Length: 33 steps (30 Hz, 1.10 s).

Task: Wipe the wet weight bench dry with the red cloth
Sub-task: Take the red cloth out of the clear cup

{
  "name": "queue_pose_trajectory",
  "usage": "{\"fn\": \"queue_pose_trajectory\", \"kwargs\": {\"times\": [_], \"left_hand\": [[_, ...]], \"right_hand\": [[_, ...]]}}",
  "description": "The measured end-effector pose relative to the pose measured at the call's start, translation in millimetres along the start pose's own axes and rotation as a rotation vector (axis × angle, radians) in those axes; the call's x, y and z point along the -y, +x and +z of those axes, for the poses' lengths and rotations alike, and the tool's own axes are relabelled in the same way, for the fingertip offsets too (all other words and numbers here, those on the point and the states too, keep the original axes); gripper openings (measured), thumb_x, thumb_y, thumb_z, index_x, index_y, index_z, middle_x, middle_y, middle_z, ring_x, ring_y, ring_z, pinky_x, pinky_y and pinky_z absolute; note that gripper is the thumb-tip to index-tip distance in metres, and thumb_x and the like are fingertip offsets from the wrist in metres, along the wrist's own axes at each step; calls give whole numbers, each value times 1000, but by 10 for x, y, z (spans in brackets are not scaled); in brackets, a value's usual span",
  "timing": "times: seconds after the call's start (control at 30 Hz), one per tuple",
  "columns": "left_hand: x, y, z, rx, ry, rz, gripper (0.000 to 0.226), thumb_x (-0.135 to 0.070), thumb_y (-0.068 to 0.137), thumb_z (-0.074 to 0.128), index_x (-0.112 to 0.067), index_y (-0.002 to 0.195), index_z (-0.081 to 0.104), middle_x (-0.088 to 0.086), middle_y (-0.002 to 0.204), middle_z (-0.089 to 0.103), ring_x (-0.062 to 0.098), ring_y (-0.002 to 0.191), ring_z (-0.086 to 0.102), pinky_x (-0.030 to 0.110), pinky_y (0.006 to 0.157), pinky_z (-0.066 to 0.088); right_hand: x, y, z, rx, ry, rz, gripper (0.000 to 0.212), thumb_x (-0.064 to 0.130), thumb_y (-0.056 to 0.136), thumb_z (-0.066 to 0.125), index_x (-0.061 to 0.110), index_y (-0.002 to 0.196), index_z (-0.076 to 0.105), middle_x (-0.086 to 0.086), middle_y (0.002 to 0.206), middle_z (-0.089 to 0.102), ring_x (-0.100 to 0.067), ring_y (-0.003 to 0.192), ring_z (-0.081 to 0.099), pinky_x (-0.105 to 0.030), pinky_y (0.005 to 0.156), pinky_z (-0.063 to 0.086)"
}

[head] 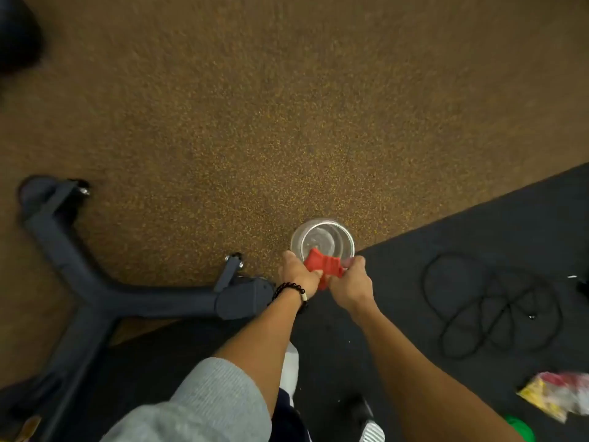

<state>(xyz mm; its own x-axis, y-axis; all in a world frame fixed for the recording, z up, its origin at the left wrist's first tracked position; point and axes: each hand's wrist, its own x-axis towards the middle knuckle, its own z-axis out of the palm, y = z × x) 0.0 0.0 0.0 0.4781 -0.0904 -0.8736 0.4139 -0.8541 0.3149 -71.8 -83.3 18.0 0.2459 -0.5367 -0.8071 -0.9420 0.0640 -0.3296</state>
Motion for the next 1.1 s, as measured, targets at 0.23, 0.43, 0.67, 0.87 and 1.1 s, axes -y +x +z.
{"fn": "queue_pose_trajectory", "kwargs": {"times": [0.23, 0.43, 0.67, 0.87, 1.1], "left_hand": [[135, 11, 10, 10, 122, 68, 27, -36, 85, 72, -10, 90, 75, 7, 93, 72, 25, 89, 67, 29, 67, 45], [331, -312, -499, 89, -259, 251, 19, -34, 78, 72, -16, 83, 71, 1, 78, 72, 20, 76, 68, 36, 73, 55], [510, -735, -1414, -96, -509, 521, 6, -30, 91, 64, -25, 95, 65, 4, 89, 72, 7, 76, 65, 36, 70, 57], [39, -1505, -1999, -318, -493, 851, 10, -29, 101, 51, -25, 107, 57, -8, 93, 69, -1, 82, 63, 20, 75, 51], [-521, -2611, -2617, -574, -517, 1134, 12, -40, 100, 49, -31, 108, 50, -11, 91, 67, 12, 82, 65, 29, 73, 52]], "right_hand": [[45, -13, 39, -210, 126, 79, 34, 10, 85, 68, 11, 107, 41, -7, 94, 55, -13, 70, 51, -29, 53, 39], [229, -353, 80, -118, 411, 40, 33, 21, 77, 72, 14, 105, 55, 1, 82, 61, -9, 64, 56, -24, 51, 38], [792, -998, 296, 241, 545, -306, 13, 17, 93, 65, 12, 82, 72, 4, 74, 73, -9, 71, 68, -20, 67, 50], [1471, -1755, 315, -135, 593, -839, 18, 19, 102, 55, 10, 86, 57, 9, 72, 56, -2, 65, 47, -21, 58, 42], [2293, -2708, -61, -446, 680, -1279, 24, 29, 106, 47, 28, 82, 44, 9, 76, 45, 3, 65, 40, -19, 60, 37]]}}
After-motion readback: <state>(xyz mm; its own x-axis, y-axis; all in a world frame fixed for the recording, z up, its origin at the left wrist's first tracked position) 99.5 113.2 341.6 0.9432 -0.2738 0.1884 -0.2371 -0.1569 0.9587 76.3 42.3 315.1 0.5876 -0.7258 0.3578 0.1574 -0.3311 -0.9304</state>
